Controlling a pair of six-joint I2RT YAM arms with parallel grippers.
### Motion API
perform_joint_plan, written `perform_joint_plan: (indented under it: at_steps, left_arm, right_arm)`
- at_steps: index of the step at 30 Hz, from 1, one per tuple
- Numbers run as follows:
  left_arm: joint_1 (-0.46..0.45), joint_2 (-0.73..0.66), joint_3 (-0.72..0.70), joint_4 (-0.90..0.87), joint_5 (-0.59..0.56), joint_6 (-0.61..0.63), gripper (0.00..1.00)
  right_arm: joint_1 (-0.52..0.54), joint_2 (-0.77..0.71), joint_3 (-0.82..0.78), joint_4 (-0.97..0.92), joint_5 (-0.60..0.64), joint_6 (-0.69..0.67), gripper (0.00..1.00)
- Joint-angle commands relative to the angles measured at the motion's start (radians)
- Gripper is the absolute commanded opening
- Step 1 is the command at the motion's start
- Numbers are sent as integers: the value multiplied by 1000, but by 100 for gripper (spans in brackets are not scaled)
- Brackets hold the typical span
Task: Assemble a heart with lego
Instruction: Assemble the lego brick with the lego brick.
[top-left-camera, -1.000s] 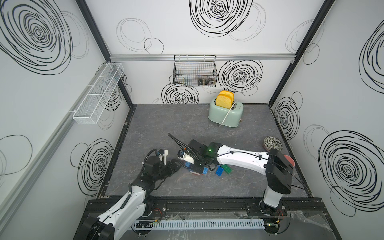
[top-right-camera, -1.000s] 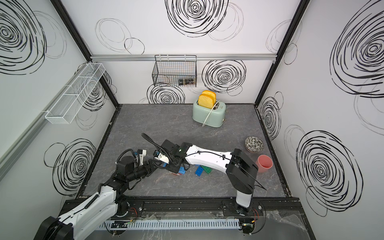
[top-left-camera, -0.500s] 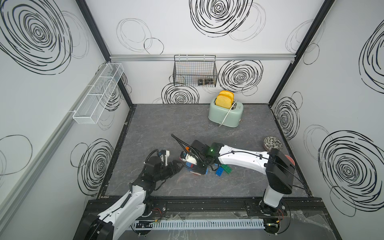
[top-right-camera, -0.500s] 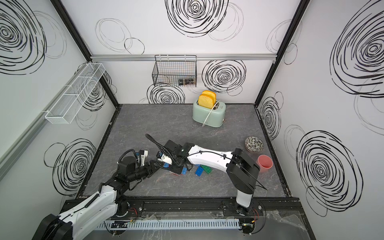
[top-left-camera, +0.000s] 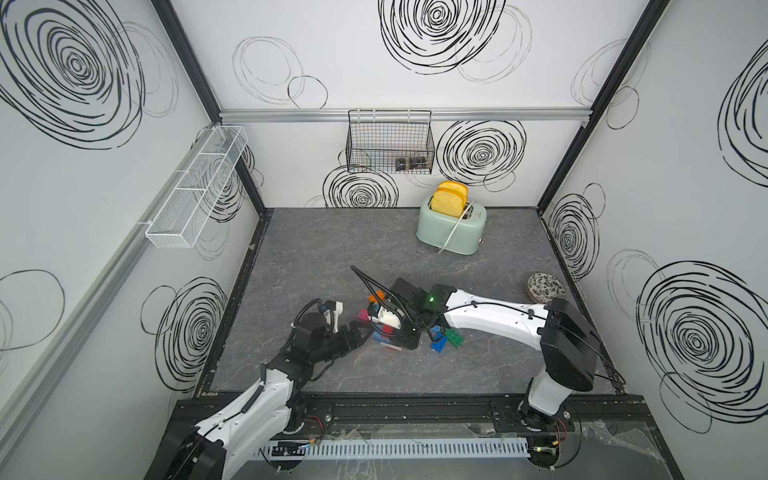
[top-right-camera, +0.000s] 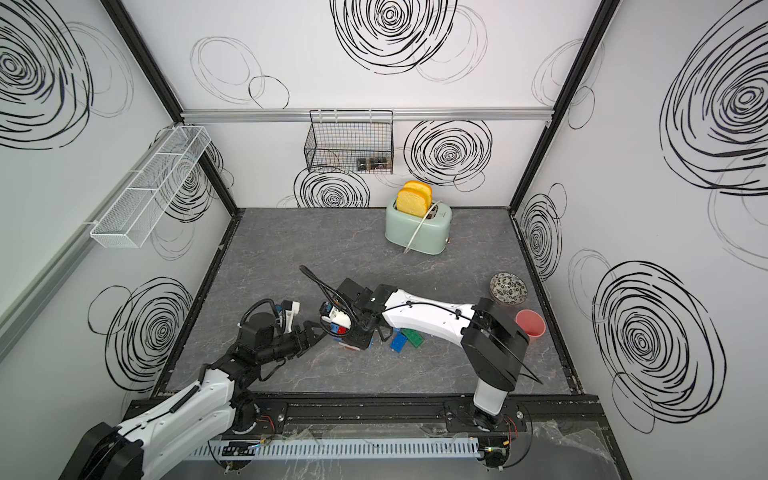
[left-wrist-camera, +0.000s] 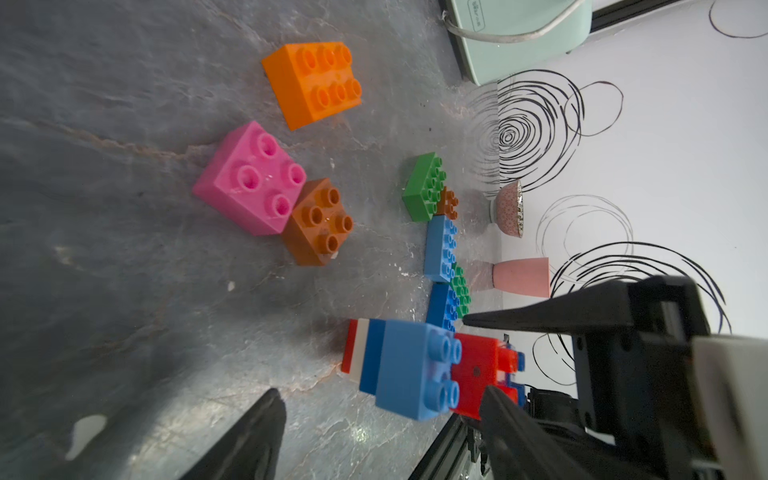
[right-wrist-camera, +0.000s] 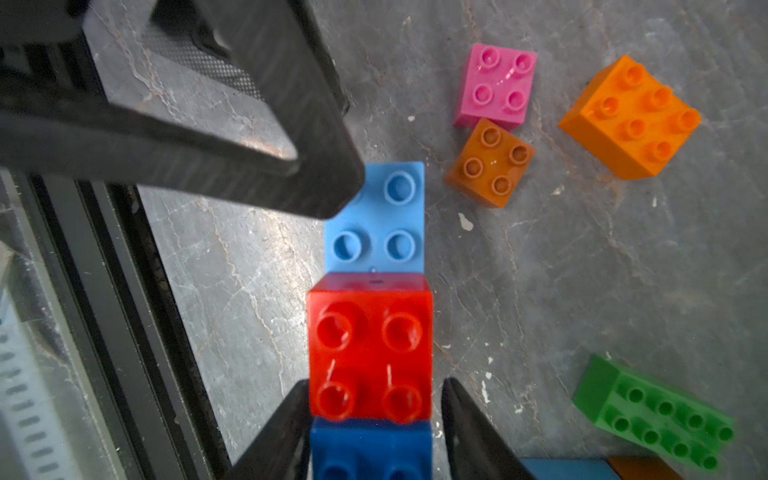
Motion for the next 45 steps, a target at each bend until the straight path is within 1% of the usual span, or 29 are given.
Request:
perform_joint_plan:
  at_steps: [1,5,9,17,21,25,31,37,45]
  left_arm:
    - [-30,14,39,61,-7,12,85]
    - [-68,40,56,75,-25,22,91]
    - [-97,59,68,86,-44,26,94]
    - [-140,100,86,69,-97,52,95]
    - [-154,123,91,65,-118,64,95]
    - [-159,144,92,67,-127,67,93]
    - [-166,156,88,66,-137,63,89]
    - [-170,155,80,61,-144,60,88]
    - [-177,168,80,57,-157,61,88]
  right_arm:
    - [-18,-48,-20,-10,-38,-13,53]
    - [-27,-60,-42,-21,-50,-17,50]
    - [-38,-78,-56,-8,-73,-7,52]
    - [-79,-136,-41,6,-177,13,56]
    - [-120,-159,-44,23,-217,46,57]
    - [-146,-157,-43,35,-196,84,51]
    - [-150,-106,-27,31,-166,111,43]
    - [-140,-82,-26,35,-177,106,42]
    - [-118,-50,-25,19,-146,98,42]
